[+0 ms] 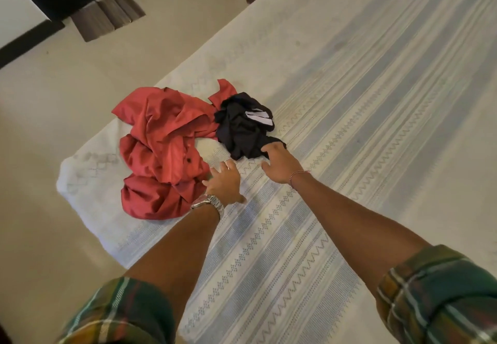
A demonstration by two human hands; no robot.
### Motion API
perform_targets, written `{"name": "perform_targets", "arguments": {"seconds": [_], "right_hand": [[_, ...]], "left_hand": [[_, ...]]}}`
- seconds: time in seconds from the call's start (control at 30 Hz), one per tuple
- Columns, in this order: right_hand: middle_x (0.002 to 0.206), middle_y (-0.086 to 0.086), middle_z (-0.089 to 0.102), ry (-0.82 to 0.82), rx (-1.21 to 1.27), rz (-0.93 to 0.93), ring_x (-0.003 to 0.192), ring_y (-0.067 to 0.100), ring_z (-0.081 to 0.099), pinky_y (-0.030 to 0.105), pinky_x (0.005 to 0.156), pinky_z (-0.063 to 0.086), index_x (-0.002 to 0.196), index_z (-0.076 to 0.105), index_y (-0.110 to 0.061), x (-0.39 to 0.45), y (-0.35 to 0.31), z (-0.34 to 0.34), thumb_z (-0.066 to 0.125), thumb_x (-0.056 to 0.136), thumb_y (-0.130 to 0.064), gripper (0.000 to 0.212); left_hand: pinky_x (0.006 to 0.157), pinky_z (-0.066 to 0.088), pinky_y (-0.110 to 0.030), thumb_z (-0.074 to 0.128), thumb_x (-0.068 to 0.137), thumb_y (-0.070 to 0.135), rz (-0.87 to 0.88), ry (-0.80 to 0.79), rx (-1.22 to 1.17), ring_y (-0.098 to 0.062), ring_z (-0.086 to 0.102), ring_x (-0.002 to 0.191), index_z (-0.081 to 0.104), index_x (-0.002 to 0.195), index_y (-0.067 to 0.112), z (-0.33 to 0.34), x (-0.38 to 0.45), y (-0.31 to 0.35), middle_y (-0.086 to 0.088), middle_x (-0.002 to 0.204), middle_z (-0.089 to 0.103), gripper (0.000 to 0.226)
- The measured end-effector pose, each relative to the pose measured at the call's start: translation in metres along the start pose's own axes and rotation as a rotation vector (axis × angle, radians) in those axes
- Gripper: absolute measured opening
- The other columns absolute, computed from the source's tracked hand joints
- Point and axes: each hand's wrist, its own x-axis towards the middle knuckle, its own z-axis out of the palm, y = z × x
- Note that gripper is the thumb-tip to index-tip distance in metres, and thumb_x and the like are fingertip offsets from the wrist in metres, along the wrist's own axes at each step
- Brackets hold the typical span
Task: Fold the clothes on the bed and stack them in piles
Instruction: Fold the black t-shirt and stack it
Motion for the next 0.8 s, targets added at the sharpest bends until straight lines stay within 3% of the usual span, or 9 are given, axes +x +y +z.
{"name": "perform_targets", "arguments": {"seconds": [0.2, 0.27, 0.33, 0.4, 0.47, 0.53, 0.6, 0.7, 0.8], "right_hand": [[0.167, 0.021, 0.001, 0.014, -0.018, -0.043, 0.107, 0.040, 0.060, 0.046, 0.082, 0.054, 0.120, 0.046, -0.021, 0.058, -0.008, 0.028, 0.060, 0.100, -0.019, 0.024], [0.165, 0.027, 0.007, 0.041, -0.035, -0.060, 0.118, 0.045, 0.054, 0.049, 0.088, 0.053, 0.139, 0.040, -0.028, 0.073, -0.014, 0.034, 0.064, 0.098, -0.025, 0.047], [0.156, 0.029, 0.027, 0.042, -0.119, -0.012, 0.125, 0.047, 0.049, 0.053, 0.095, 0.050, 0.159, 0.013, -0.036, 0.087, -0.018, 0.040, 0.068, 0.096, -0.037, 0.083], [0.143, 0.027, 0.044, 0.046, -0.189, 0.054, 0.122, 0.045, 0.053, 0.052, 0.093, 0.050, 0.162, 0.003, -0.032, 0.095, -0.021, 0.044, 0.064, 0.097, -0.041, 0.089], [0.132, 0.023, 0.056, 0.056, -0.216, 0.064, 0.119, 0.043, 0.057, 0.047, 0.086, 0.049, 0.156, 0.028, -0.020, 0.101, -0.022, 0.047, 0.056, 0.103, -0.037, 0.062], [0.117, 0.020, 0.065, 0.145, -0.172, 0.003, 0.111, 0.041, 0.061, 0.044, 0.078, 0.050, 0.131, 0.052, -0.012, 0.099, -0.026, 0.044, 0.053, 0.104, -0.033, 0.035], [0.099, 0.016, 0.068, 0.214, -0.047, -0.053, 0.097, 0.037, 0.064, 0.045, 0.073, 0.054, 0.108, 0.057, -0.008, 0.087, -0.031, 0.035, 0.056, 0.101, -0.036, 0.029], [0.083, 0.007, 0.062, 0.245, 0.146, -0.082, 0.083, 0.030, 0.061, 0.041, 0.068, 0.051, 0.092, 0.053, -0.011, 0.052, -0.036, 0.012, 0.061, 0.096, -0.044, 0.035], [0.091, 0.004, 0.067, 0.279, 0.324, -0.088, 0.089, 0.023, 0.062, 0.036, 0.077, 0.052, 0.093, 0.065, -0.012, 0.007, -0.038, -0.017, 0.069, 0.089, -0.045, 0.033]], "left_hand": [[0.118, 0.031, -0.059, 0.088, 0.068, 0.049, 0.067, -0.056, 0.094, -0.052, 0.000, 0.151, -0.015, 0.154, -0.006, 0.068, 0.046, -0.024, -0.029, 0.164, -0.013, 0.145], [0.117, 0.031, -0.061, 0.091, 0.066, 0.045, 0.071, -0.040, 0.078, -0.053, -0.003, 0.150, -0.017, 0.153, -0.005, 0.077, 0.054, -0.024, -0.028, 0.163, -0.017, 0.147], [0.120, 0.027, -0.060, 0.090, 0.065, 0.047, 0.085, -0.065, 0.069, -0.053, -0.007, 0.150, -0.019, 0.152, -0.005, 0.078, 0.055, -0.023, -0.029, 0.162, -0.020, 0.149], [0.122, 0.022, -0.058, 0.087, 0.068, 0.050, 0.095, -0.075, 0.048, -0.052, -0.011, 0.149, -0.022, 0.152, -0.005, 0.078, 0.054, -0.026, -0.029, 0.161, -0.022, 0.148], [0.125, 0.009, -0.055, 0.084, 0.074, 0.048, 0.118, -0.100, 0.036, -0.050, -0.019, 0.148, -0.024, 0.150, -0.007, 0.072, 0.051, -0.027, -0.029, 0.161, -0.024, 0.144], [0.124, -0.005, -0.053, 0.082, 0.078, 0.047, 0.152, -0.128, 0.017, -0.047, -0.023, 0.148, -0.025, 0.149, -0.010, 0.062, 0.047, -0.031, -0.030, 0.161, -0.023, 0.141], [0.125, -0.002, -0.050, 0.082, 0.079, 0.045, 0.153, -0.181, -0.100, -0.045, -0.010, 0.152, -0.019, 0.154, -0.005, 0.051, 0.048, -0.040, -0.027, 0.164, -0.014, 0.135], [0.120, 0.032, -0.043, 0.075, 0.082, 0.055, 0.100, -0.182, -0.444, -0.030, 0.044, 0.140, 0.023, 0.158, 0.013, 0.027, 0.042, -0.046, -0.010, 0.161, 0.034, 0.102], [0.097, 0.045, -0.042, 0.062, 0.100, 0.030, 0.037, -0.098, -1.016, -0.022, 0.058, 0.110, 0.050, 0.125, 0.019, -0.006, 0.017, -0.029, -0.004, 0.128, 0.059, 0.031]]}}
